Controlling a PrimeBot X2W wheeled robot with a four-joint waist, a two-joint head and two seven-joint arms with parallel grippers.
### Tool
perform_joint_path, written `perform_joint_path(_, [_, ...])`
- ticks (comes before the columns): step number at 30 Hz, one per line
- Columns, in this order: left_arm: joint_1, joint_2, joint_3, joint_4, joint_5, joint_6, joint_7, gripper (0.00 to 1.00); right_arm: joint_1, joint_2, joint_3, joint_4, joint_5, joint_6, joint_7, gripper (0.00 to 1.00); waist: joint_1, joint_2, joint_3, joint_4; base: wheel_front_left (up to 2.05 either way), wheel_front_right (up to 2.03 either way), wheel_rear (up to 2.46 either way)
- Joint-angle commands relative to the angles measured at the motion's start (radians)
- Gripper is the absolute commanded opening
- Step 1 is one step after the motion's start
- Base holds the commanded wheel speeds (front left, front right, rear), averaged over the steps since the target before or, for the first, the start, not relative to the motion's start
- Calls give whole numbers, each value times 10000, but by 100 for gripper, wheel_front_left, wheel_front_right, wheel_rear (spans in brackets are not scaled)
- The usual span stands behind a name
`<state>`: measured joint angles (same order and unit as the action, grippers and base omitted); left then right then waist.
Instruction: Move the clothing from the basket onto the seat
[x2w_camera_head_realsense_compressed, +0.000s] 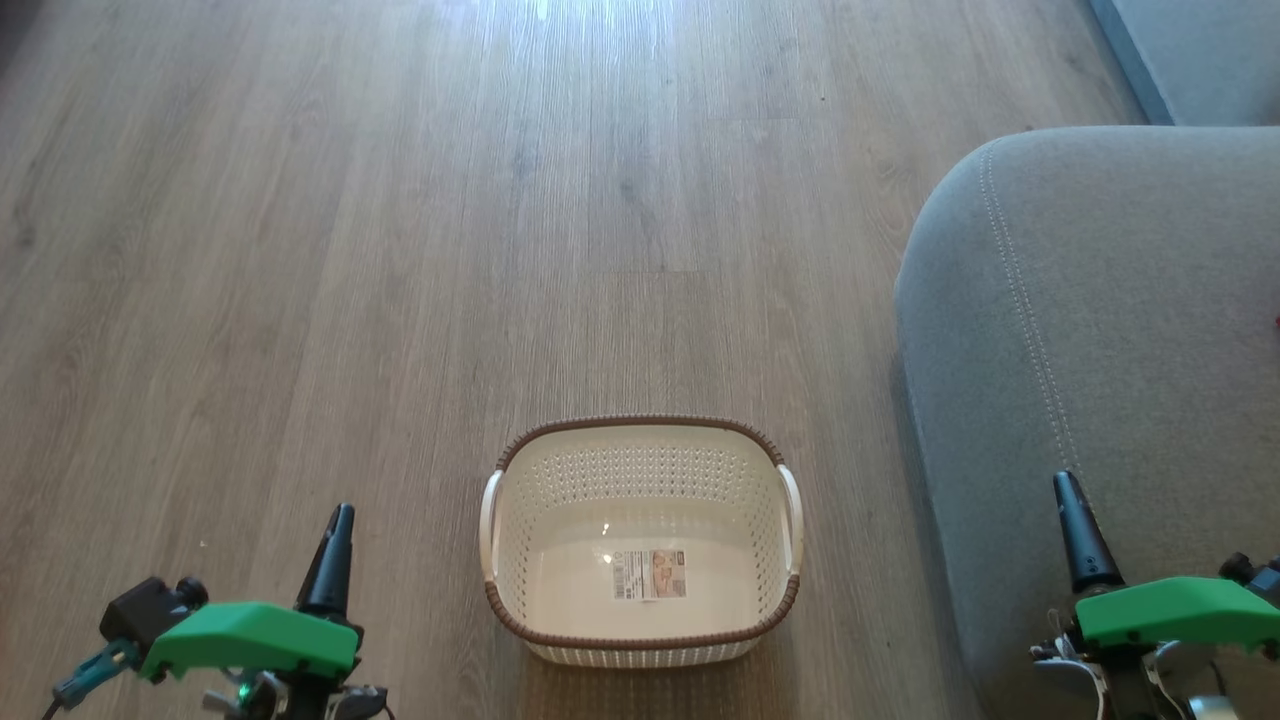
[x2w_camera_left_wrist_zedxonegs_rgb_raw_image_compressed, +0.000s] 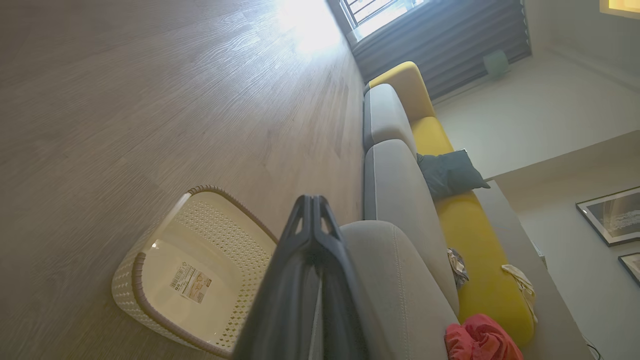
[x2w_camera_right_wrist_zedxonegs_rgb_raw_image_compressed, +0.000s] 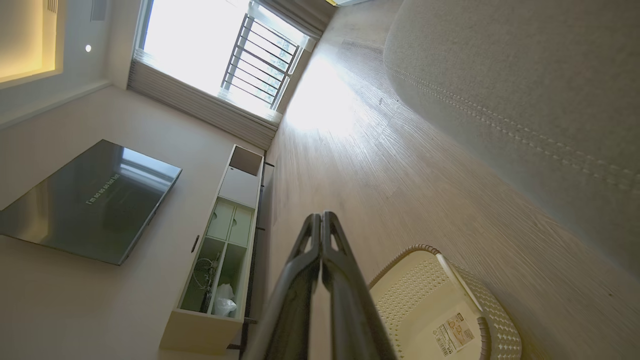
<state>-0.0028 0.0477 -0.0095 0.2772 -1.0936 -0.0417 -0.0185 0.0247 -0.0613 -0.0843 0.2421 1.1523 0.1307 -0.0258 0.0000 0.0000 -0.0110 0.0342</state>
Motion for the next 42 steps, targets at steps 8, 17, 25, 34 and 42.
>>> perform_joint_path(8, [-643, 30, 454, -317, -1075, -242, 262, 0, -691, 25, 39, -232, 983, 1, 282, 0, 0, 0, 27, -64, 0, 0, 0])
perform_joint_path(17, [-746, 29, 651, -317, -2101, -405, 528, 0, -850, 35, -32, -168, 1896, 1, 550, 0, 0, 0, 55, -134, 0, 0, 0])
perform_joint_path(25, [-838, 28, 824, -317, -3009, -549, 764, 0, -990, 44, -94, -110, 2703, 0, 787, 0, 0, 0, 81, -196, 0, 0, 0])
perform_joint_path(34, [-930, 27, 999, -317, -3920, -694, 1000, 0, -1131, 54, -158, -53, 3513, 0, 1026, 0, 0, 0, 106, -258, 0, 0, 0])
perform_joint_path(42, [-1021, 26, 1173, -317, -4832, -839, 1236, 0, -1272, 64, -221, 4, 4324, 0, 1265, 0, 0, 0, 132, -321, 0, 0, 0])
